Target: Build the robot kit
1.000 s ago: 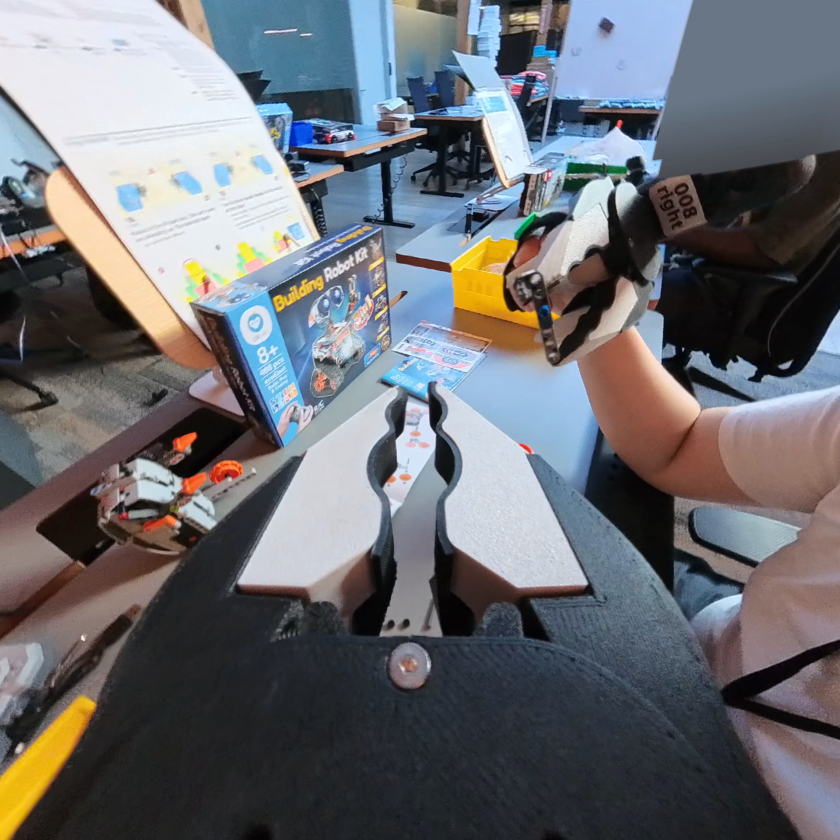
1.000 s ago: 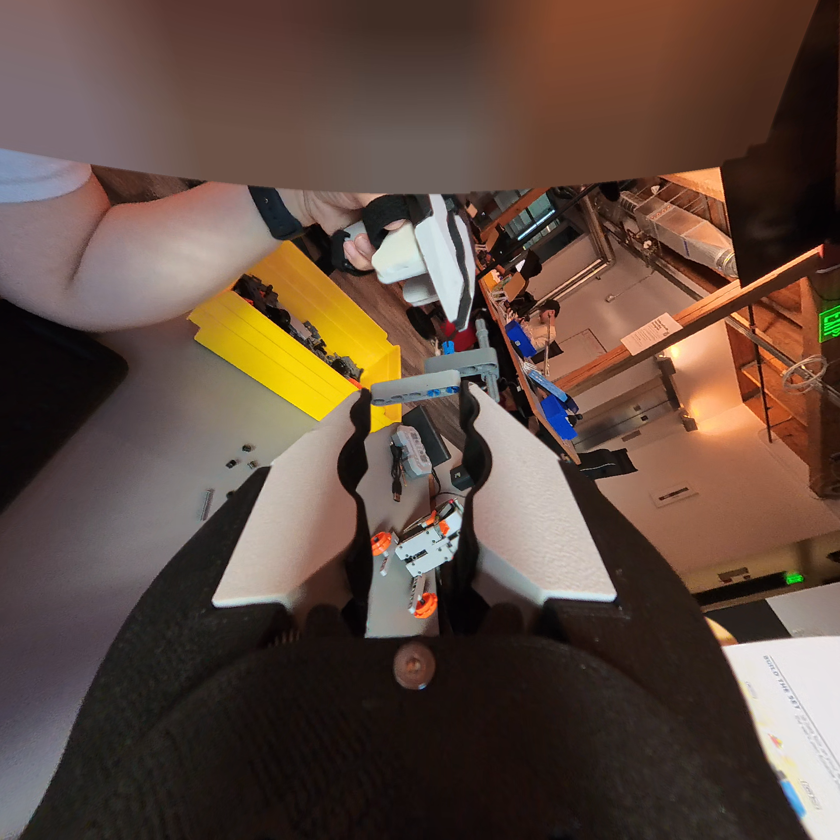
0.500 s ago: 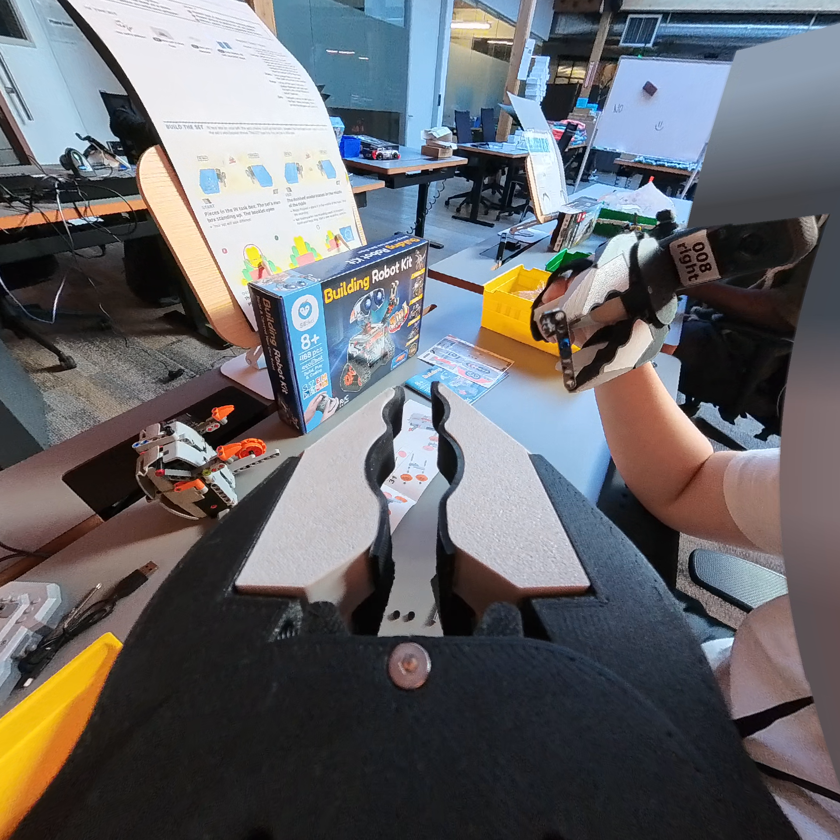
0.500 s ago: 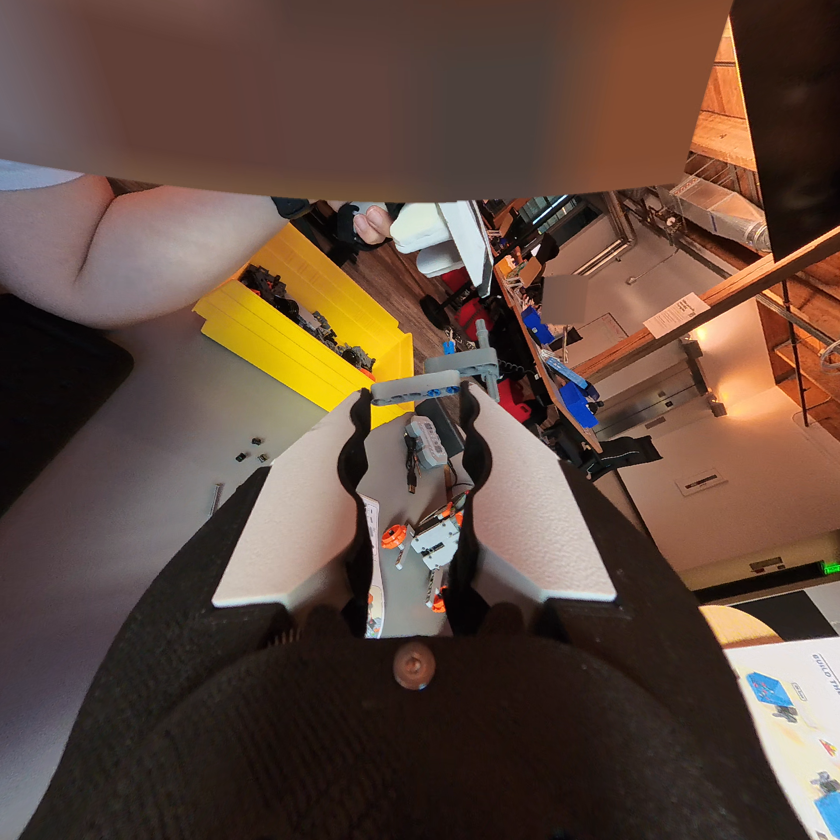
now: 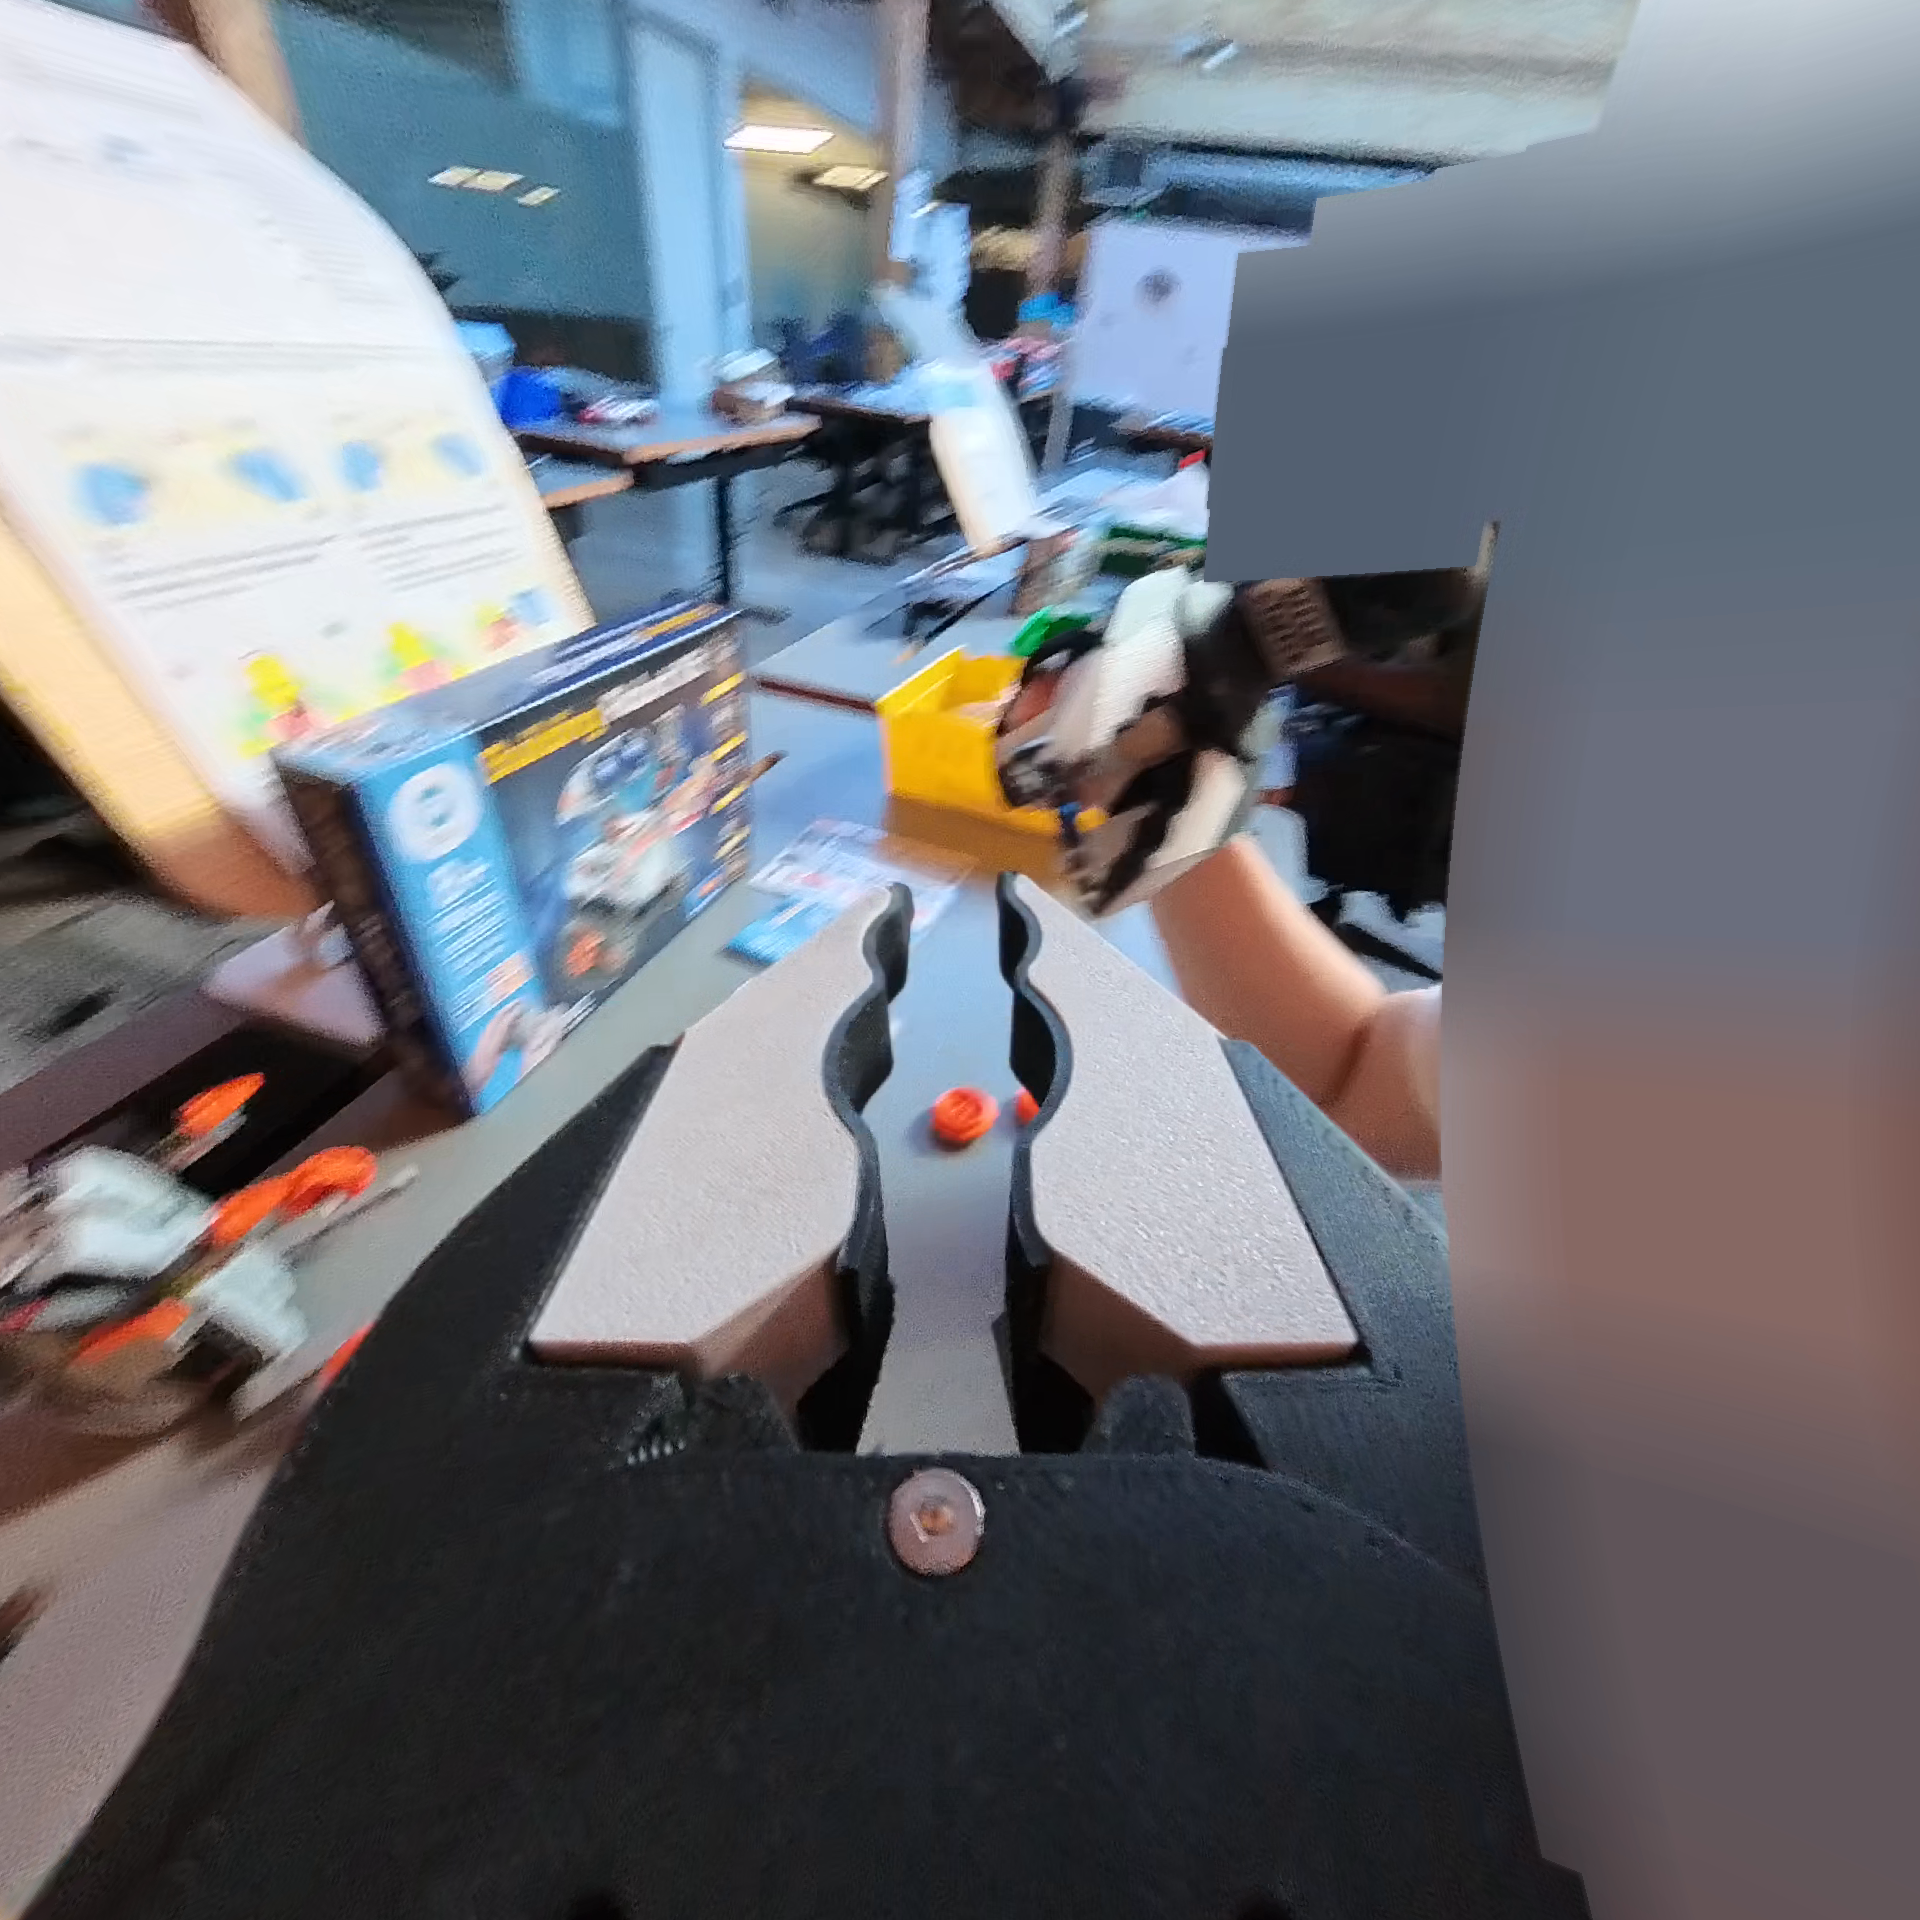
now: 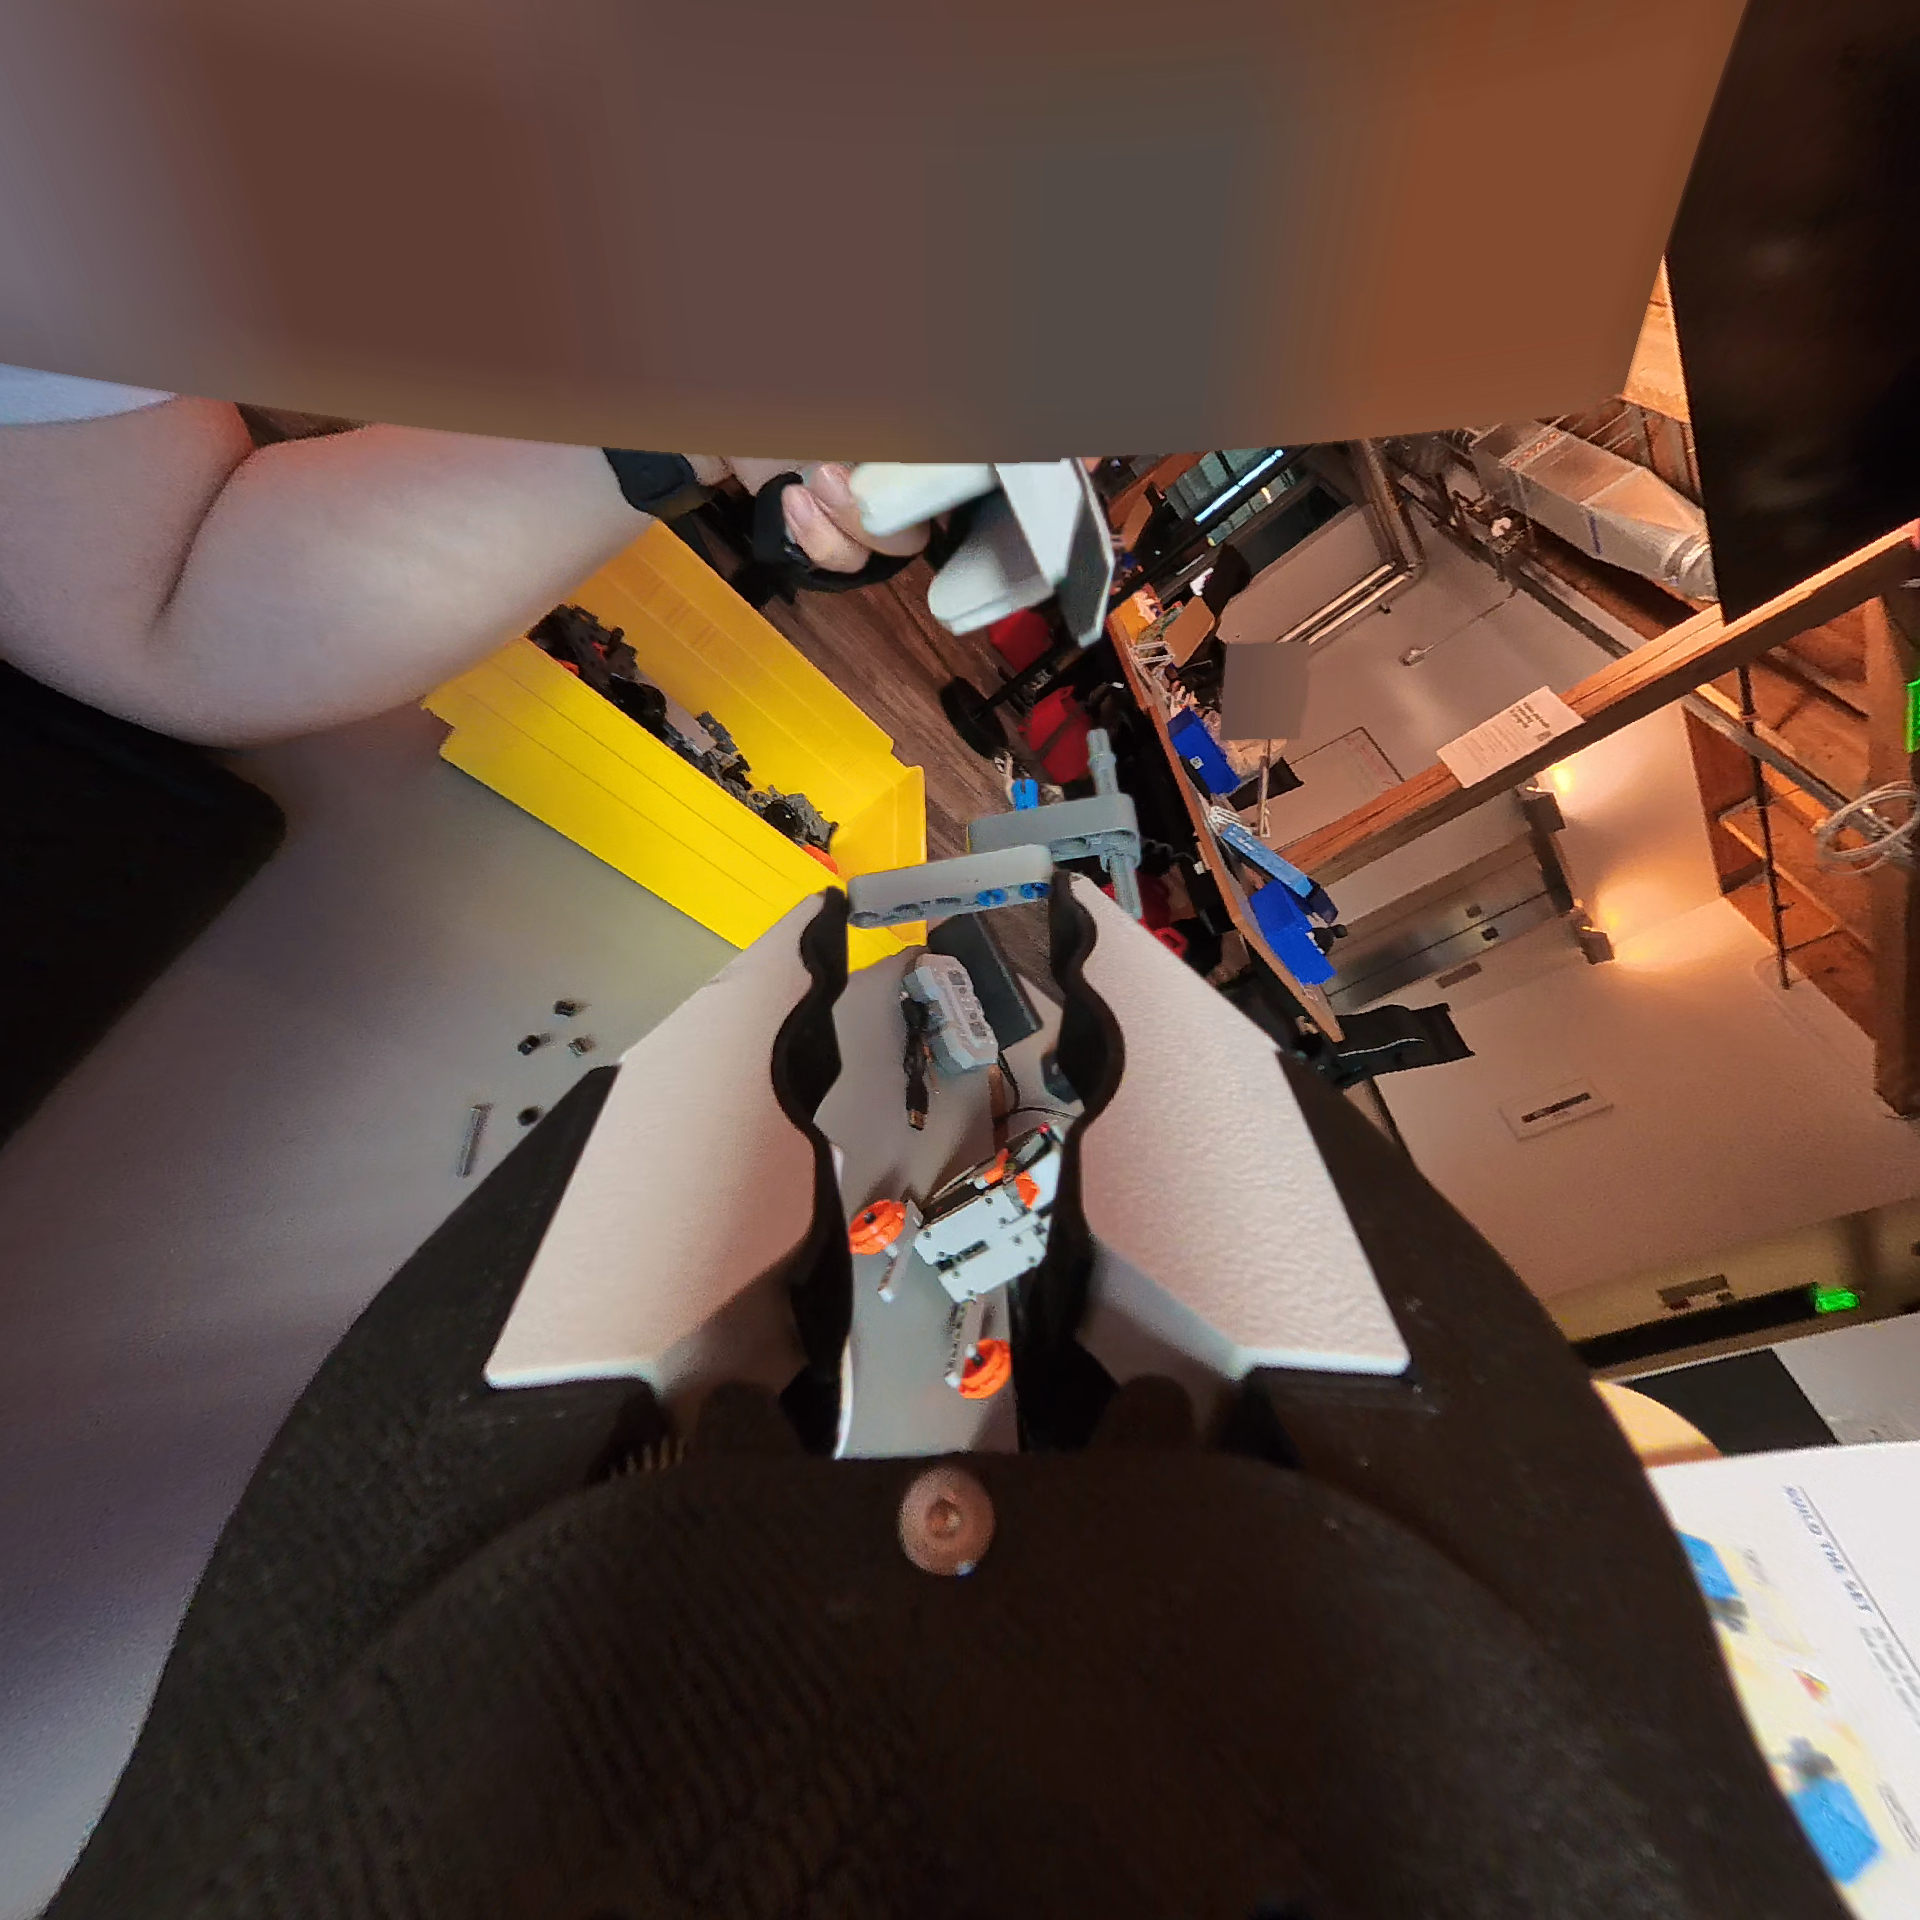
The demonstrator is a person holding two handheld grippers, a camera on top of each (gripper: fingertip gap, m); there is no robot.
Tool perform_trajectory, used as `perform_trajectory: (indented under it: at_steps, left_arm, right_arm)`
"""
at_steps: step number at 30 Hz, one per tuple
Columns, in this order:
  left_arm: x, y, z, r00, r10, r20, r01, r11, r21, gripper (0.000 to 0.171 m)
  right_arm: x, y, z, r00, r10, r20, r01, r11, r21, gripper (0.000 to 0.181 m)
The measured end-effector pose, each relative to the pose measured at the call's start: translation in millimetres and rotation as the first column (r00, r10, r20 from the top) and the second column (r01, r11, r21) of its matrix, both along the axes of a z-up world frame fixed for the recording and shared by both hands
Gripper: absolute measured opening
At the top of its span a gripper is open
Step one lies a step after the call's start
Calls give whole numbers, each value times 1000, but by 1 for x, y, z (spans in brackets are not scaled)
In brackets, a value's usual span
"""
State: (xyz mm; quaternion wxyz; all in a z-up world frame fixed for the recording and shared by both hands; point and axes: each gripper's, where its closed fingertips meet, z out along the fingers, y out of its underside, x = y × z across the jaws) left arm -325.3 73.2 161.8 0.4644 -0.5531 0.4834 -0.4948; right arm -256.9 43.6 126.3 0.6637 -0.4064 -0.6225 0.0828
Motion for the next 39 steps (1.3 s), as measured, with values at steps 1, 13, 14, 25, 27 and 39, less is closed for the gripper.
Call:
perform_trajectory:
  at_steps: [1,13,14,25,27,39]
  left_arm:
    - [4,-11,7,997,-60,39,60,998,3,15]
    - [49,-18,5,998,-54,19,52,997,64,5]
    - [51,-21,3,997,-74,10,73,996,58,5]
    - [55,-21,0,996,-86,2,86,995,48,2]
    - [56,-21,-1,996,-84,-6,84,995,57,2]
    - [59,-20,-5,997,-78,-28,80,995,61,0]
  right_arm:
    - [1,0,2,1000,-13,-2,13,1000,15,38]
    - [2,-1,4,998,-59,27,58,997,59,38]
    - [2,-2,4,998,-60,27,58,997,60,38]
    - [1,-2,3,998,-53,30,51,997,56,38]
    - [0,-2,3,998,-48,31,46,998,53,38]
    - [-5,-2,-2,998,-35,43,33,999,40,38]
